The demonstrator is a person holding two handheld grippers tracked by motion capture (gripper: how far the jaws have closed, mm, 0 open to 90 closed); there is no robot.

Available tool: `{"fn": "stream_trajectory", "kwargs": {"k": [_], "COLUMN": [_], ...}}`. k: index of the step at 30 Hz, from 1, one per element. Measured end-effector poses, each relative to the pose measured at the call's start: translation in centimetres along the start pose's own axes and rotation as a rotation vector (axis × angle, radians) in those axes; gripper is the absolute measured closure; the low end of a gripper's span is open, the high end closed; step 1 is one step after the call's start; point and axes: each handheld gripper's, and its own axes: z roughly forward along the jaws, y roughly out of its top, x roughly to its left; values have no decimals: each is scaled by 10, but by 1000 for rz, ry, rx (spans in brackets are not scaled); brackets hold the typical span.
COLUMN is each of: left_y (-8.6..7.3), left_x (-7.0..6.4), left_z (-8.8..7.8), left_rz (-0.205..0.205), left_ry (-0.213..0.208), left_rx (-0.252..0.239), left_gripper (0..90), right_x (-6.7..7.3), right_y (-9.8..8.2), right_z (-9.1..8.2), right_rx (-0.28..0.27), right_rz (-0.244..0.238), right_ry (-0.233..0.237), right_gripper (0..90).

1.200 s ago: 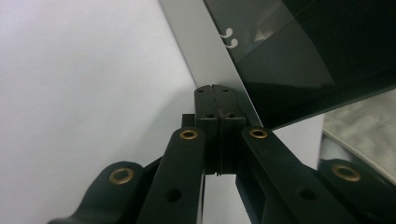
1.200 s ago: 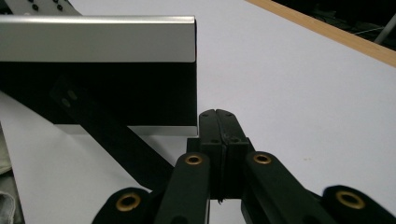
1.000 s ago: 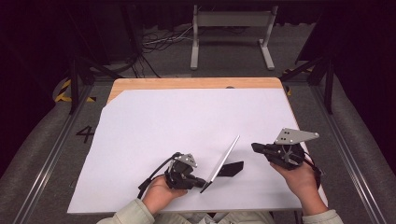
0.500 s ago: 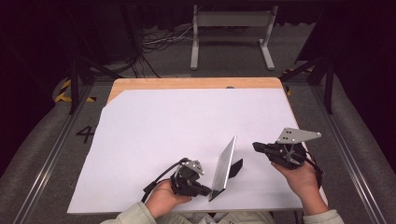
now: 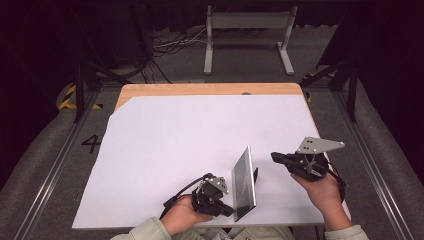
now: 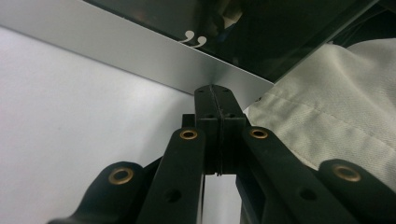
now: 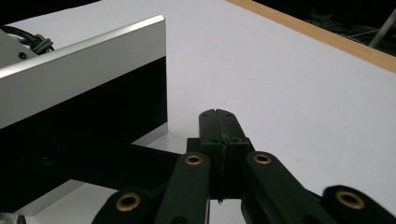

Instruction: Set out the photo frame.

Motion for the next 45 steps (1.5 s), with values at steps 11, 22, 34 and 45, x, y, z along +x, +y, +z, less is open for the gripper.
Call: {"fn": "stream_trajectory", "kwargs": {"k": [11,22,34,45], "left_y": [8,16,20,19], "left_x": [-3,-3,-2,-8], "left_z": [9,17,22,17], "left_rz": [17,27,21,40], "left_ry": [-16,-19,-3,31], "left_rx": [3,-10,-49,-39], "left_gripper": [899,898,898,897], "right_x": [-1,-2,-3,-3], "right_y": [0,0,1,2], "right_z": [0,-4,-6,-8], "right_rx": [-1,-12,-17,-16], "right_rz": [6,15,21,31], "right_ry": [-1,-5,-5,-1], "right_gripper": [900,900,900,900]}}
